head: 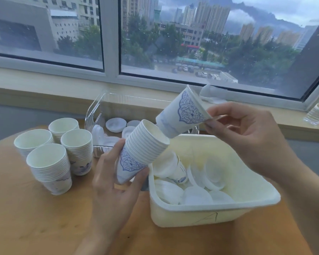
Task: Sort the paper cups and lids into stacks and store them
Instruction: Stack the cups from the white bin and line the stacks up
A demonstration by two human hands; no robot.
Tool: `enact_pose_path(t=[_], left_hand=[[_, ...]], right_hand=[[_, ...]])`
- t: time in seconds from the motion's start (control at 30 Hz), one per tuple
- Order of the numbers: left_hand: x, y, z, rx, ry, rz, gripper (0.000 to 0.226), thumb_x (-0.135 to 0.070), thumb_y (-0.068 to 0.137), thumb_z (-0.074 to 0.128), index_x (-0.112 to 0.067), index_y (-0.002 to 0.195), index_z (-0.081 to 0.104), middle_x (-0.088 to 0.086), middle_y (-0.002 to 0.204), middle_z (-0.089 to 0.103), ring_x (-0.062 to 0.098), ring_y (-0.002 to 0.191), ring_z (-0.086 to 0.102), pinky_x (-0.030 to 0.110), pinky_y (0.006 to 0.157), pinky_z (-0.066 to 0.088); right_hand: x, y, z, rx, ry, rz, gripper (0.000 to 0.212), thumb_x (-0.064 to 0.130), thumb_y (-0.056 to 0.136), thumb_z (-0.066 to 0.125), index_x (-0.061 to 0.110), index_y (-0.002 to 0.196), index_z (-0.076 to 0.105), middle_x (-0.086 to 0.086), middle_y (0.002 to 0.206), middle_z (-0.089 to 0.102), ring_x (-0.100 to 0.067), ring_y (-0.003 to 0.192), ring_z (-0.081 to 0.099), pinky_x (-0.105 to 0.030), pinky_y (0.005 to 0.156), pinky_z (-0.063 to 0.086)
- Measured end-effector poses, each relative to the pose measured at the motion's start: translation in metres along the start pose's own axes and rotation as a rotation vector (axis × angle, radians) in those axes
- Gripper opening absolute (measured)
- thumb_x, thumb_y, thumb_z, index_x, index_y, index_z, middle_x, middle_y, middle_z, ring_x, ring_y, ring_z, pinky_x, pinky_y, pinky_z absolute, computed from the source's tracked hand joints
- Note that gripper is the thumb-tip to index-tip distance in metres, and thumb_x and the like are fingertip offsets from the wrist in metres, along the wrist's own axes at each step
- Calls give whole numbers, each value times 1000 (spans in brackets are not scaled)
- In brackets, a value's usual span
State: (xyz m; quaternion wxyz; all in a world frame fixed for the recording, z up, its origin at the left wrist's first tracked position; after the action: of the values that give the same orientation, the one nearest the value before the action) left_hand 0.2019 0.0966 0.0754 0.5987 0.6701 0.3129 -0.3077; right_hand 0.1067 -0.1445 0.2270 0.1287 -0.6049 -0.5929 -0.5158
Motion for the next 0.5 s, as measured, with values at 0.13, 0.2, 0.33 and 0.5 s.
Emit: enact_pose_path(t=[0.13, 0.2, 0.33, 0.5], left_hand=[[-4, 1, 0, 8, 18, 7, 75, -46, 82, 77, -21, 148, 53, -19, 138, 59, 13, 129, 58, 21, 105, 43], [-3, 1, 1, 14, 10, 2, 75, -46, 82, 77, -21, 148, 53, -15, 136, 61, 13, 128, 58, 18, 104, 42], [-4, 1, 1, 19, 2, 10, 74, -45, 82, 77, -19, 148, 53, -9, 135, 61, 17, 129, 58, 18, 104, 41], [-5, 1, 0, 22, 22, 11, 74, -47, 82, 76, -24, 148, 52, -11, 134, 60, 15, 127, 58, 16, 102, 41]], right_hand=[[-3, 1, 20, 70, -108, 19, 15, 40, 85, 78, 32, 98, 79, 7, 95, 77, -18, 84, 71, -47, 80, 56], [-4, 0, 28, 102, -127, 30, 17, 42, 85, 77, 32, 99, 79, 7, 96, 77, -17, 86, 72, -44, 79, 56], [-7, 0, 42, 142, -129, 48, 24, 48, 88, 75, 33, 106, 76, 8, 104, 76, -12, 94, 72, -40, 82, 57], [-7, 2, 61, 187, -75, 65, 34, 50, 89, 69, 34, 119, 71, 17, 120, 72, -6, 111, 69, -33, 93, 59]])
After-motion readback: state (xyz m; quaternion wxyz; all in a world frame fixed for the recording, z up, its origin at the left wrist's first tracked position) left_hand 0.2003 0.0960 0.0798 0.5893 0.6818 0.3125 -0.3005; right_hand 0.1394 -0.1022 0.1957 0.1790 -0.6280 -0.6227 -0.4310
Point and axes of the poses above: each hand's wrist, its own y-axis towards the middle knuckle, its own z-axis out of the palm, x = y × z, the point moved 9 cm from there along y, towards the middle knuckle
